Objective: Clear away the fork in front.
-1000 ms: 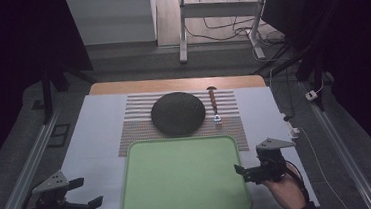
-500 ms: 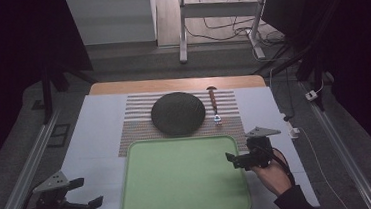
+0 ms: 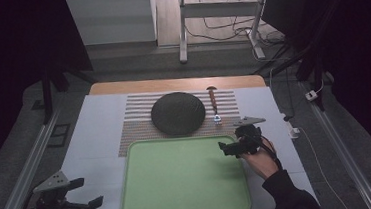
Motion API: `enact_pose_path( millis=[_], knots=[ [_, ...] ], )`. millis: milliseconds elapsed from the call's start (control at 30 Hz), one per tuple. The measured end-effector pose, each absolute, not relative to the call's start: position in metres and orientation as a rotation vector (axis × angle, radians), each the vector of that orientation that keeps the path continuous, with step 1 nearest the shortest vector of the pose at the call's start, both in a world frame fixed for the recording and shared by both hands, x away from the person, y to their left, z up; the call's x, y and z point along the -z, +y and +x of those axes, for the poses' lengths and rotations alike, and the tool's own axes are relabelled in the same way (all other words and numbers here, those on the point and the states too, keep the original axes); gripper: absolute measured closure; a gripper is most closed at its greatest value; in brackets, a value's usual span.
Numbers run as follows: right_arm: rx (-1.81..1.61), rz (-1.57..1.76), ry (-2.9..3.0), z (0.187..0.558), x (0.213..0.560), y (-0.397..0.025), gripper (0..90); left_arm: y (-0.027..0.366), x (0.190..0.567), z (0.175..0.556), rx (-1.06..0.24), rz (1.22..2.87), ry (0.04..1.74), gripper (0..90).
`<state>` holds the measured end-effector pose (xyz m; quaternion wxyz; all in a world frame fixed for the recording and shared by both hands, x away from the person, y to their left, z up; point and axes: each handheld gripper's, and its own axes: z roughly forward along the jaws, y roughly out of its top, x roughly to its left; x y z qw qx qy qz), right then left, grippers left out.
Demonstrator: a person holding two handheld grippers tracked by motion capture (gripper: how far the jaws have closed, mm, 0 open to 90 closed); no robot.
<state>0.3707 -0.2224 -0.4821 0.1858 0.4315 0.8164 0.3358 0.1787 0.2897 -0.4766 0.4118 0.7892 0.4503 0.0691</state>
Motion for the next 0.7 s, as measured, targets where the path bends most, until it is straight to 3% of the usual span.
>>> enact_pose_path(
  millis=[700],
  knots=[
    [-0.858, 1.220, 2.324, 0.434, 0.499, -0.199, 1.0, 0.291, 0.477, 0.179, -0.165, 1.983, 1.131, 0.7]
  ],
)
